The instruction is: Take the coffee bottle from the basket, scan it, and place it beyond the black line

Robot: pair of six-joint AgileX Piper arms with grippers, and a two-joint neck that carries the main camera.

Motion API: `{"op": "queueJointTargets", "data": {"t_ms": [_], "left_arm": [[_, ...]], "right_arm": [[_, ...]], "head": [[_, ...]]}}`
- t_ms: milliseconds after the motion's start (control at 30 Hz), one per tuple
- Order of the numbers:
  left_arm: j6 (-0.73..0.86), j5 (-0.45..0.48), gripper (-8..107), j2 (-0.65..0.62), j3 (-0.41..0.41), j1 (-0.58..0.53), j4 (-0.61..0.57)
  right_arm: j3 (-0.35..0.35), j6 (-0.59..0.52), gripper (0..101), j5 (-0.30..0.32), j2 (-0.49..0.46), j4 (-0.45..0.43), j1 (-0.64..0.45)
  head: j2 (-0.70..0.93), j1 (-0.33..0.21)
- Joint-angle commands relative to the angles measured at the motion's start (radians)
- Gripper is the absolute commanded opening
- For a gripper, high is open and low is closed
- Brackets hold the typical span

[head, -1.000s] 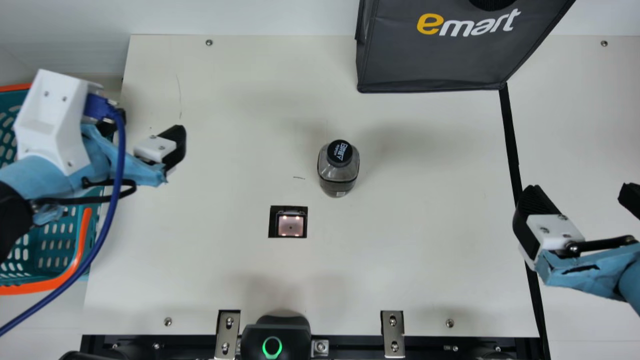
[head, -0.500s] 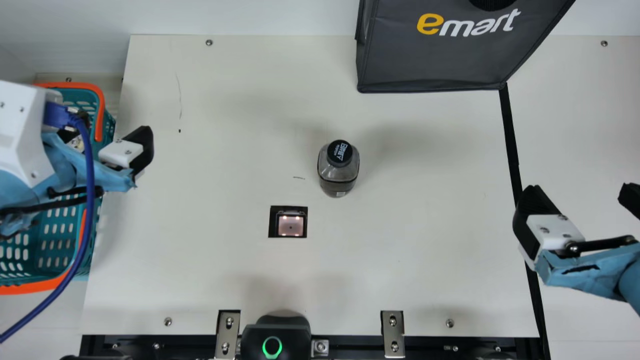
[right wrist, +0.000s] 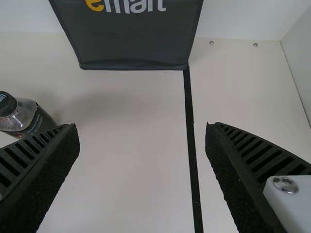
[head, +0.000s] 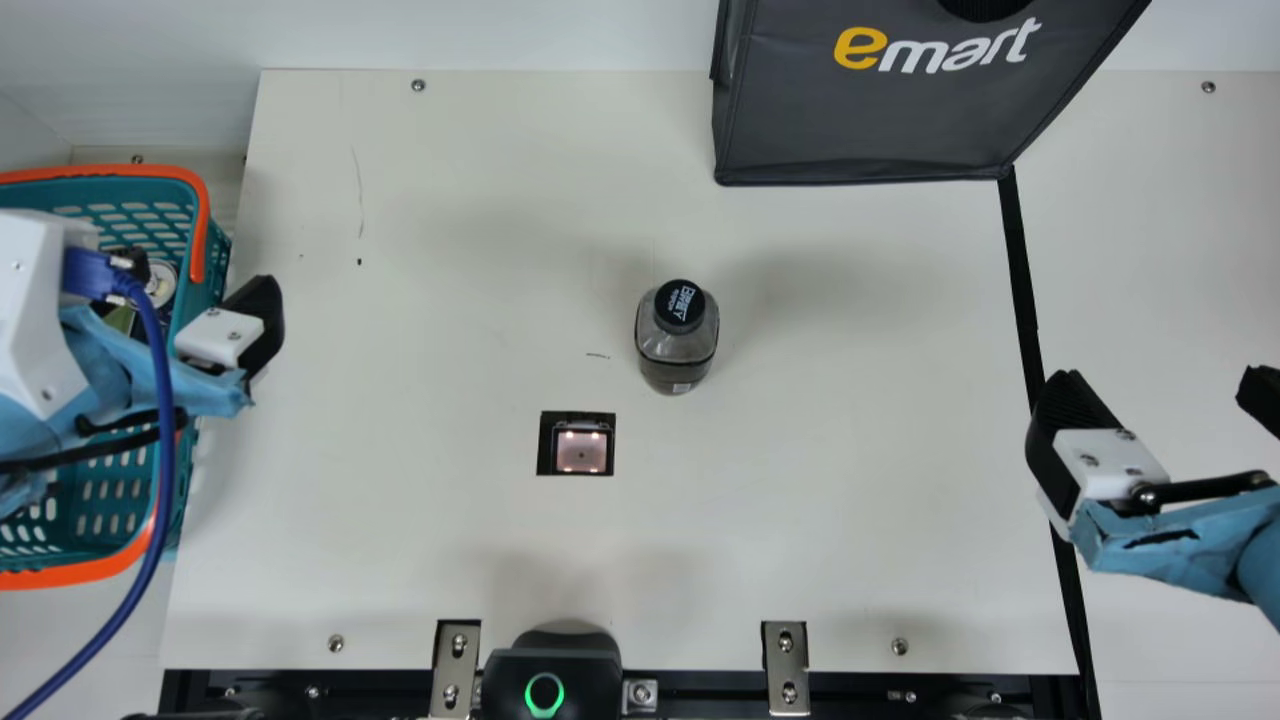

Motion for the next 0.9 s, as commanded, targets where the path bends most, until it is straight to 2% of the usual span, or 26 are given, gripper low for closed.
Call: {"op": "queueJointTargets", "data": {"t_ms": [0, 867], "left_arm": [[-0.001, -0.003, 90, -0.014, 0.017, 0.002, 0.001], [-0.052, 0.002, 90, -0.215, 0.236, 0.008, 0.052]], "right_arm": [[0.000, 0.000, 91, 0.000, 0.000, 0.000, 0.000], [0.000, 0.000, 91, 0.000, 0.000, 0.000, 0.000]], "head": [[0.002, -0.026], [0.002, -0.026]]}}
